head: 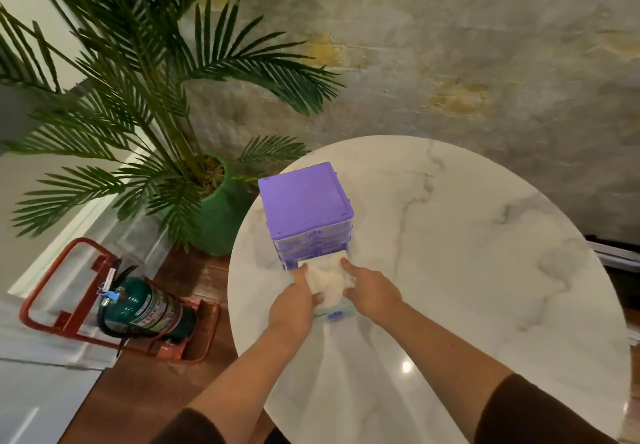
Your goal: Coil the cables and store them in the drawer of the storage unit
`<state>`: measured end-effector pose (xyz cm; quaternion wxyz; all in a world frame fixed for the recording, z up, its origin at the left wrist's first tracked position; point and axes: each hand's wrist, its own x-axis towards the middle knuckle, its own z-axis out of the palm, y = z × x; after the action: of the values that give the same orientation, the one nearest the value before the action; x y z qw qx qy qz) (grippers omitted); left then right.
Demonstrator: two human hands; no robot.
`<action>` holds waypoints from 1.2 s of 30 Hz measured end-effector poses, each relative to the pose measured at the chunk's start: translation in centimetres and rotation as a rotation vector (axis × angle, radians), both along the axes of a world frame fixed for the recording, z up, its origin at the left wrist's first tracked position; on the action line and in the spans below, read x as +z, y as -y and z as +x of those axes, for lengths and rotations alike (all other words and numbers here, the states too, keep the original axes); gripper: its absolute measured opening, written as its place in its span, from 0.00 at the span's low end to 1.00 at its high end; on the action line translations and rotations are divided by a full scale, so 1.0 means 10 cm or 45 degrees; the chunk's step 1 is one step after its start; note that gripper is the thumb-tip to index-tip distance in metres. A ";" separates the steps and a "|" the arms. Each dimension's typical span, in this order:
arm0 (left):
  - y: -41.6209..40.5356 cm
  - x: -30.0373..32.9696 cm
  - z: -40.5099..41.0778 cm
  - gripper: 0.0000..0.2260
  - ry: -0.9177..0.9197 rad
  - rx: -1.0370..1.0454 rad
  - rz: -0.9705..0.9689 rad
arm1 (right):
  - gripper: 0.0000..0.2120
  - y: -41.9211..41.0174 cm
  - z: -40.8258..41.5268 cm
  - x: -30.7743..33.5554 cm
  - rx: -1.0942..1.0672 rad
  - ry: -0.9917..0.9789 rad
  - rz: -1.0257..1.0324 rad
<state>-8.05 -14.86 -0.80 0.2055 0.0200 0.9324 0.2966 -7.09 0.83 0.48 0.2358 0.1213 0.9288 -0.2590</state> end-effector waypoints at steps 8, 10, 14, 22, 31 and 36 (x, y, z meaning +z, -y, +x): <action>-0.02 -0.04 -0.04 0.29 0.030 -0.103 -0.143 | 0.30 0.07 0.01 0.01 0.021 0.054 0.115; -0.02 -0.08 -0.04 0.29 0.018 -0.116 -0.181 | 0.30 0.11 -0.01 0.00 0.056 0.084 0.182; -0.03 -0.12 -0.07 0.29 0.038 -0.109 -0.228 | 0.32 0.14 -0.07 0.04 0.110 0.140 0.259; -0.04 -0.10 -0.05 0.31 0.029 -0.133 -0.266 | 0.32 0.17 -0.01 0.03 0.076 0.109 0.263; -0.08 0.03 -0.09 0.26 -0.003 -0.161 -0.416 | 0.28 0.14 0.10 0.01 -0.012 -0.011 0.125; -0.01 0.10 -0.12 0.29 -0.160 -0.256 -0.546 | 0.29 0.11 0.13 -0.03 -0.105 -0.058 -0.022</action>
<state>-9.20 -14.80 0.18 0.1752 0.0869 0.9783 0.0681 -5.76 -0.31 0.21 0.2048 0.1516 0.9258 -0.2793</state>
